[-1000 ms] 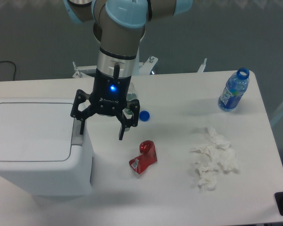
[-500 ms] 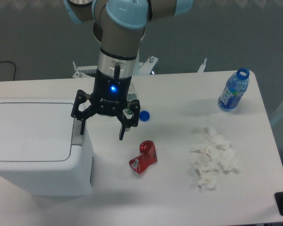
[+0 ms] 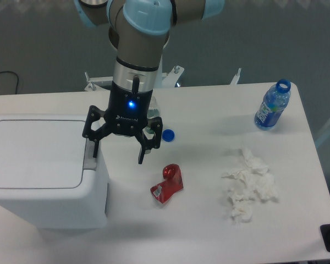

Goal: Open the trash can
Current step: 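Press the gripper against the lid's grey tab to release it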

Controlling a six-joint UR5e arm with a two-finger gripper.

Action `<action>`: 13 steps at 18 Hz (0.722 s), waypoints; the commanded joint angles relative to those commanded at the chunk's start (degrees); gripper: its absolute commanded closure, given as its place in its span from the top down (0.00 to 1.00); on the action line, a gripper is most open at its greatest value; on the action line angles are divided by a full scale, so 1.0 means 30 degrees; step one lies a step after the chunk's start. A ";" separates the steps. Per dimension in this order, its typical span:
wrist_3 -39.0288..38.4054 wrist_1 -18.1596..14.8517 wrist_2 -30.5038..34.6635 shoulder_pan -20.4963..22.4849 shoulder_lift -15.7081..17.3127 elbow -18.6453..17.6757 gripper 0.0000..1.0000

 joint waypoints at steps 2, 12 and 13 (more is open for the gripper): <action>0.0000 0.0000 0.0000 0.0029 -0.0058 0.0000 1.00; 0.0088 0.0029 0.0058 0.0059 -0.0146 0.0000 1.00; 0.0088 0.0029 0.0030 0.0059 -0.0146 0.0000 1.00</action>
